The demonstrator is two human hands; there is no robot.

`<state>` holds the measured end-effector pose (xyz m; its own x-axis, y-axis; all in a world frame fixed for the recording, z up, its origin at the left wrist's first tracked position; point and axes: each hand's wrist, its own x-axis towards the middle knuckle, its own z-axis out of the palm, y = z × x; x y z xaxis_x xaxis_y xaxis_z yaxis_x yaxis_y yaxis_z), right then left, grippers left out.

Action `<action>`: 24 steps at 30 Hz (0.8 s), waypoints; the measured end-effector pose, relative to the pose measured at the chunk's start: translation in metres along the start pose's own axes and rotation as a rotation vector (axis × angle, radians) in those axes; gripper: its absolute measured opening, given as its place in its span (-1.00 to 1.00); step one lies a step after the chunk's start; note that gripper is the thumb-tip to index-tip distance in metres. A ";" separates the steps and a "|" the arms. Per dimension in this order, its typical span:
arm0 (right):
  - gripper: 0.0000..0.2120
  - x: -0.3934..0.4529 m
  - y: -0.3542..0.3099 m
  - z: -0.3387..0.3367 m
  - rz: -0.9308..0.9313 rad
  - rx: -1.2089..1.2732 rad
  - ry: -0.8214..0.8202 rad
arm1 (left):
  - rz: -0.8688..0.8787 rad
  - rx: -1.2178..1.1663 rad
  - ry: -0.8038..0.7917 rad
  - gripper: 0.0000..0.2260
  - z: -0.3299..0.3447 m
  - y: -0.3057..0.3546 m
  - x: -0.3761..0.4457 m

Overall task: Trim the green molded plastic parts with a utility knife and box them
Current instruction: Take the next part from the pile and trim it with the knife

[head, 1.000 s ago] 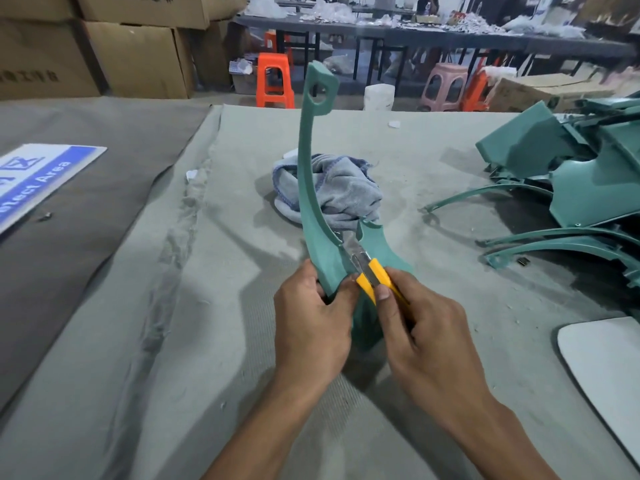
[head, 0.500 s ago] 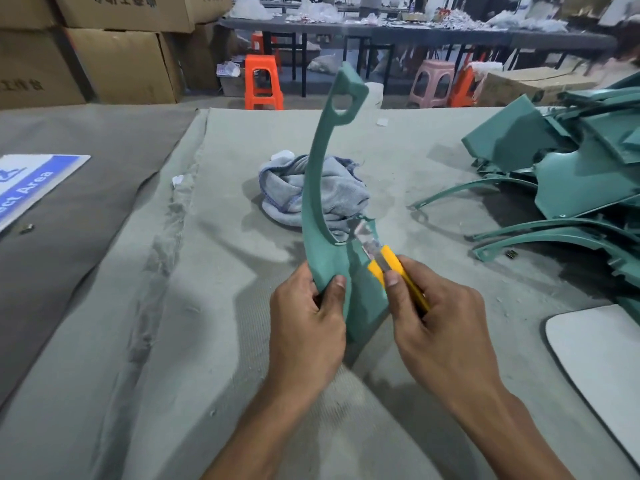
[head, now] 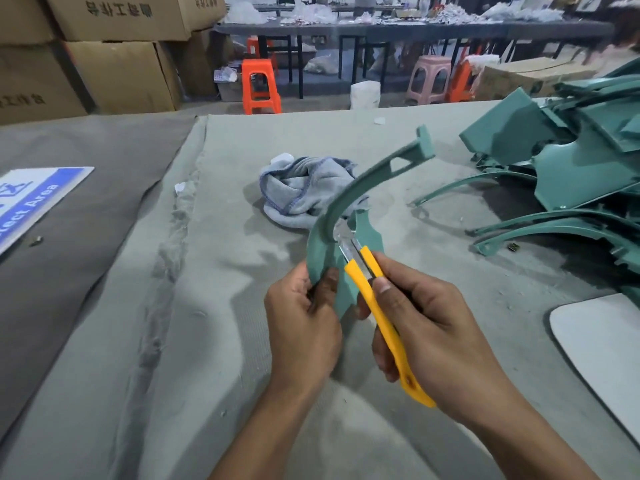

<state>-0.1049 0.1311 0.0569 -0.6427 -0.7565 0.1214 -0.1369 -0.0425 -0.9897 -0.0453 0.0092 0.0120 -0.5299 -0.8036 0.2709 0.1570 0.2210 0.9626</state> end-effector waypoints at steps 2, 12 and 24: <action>-0.70 -0.001 -0.003 0.001 0.012 0.009 -0.029 | 0.005 0.015 0.012 -0.79 -0.002 -0.001 0.001; -0.69 -0.005 -0.011 -0.007 0.078 0.163 -0.138 | -0.005 -0.016 0.062 -0.77 -0.004 -0.004 0.005; -0.75 0.002 -0.002 -0.025 0.128 0.169 -0.138 | 0.110 -0.012 0.040 -0.51 -0.005 0.007 0.001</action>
<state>-0.1247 0.1465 0.0605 -0.5362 -0.8441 -0.0056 0.0741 -0.0405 -0.9964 -0.0402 0.0071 0.0184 -0.4750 -0.7964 0.3744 0.2230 0.3026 0.9267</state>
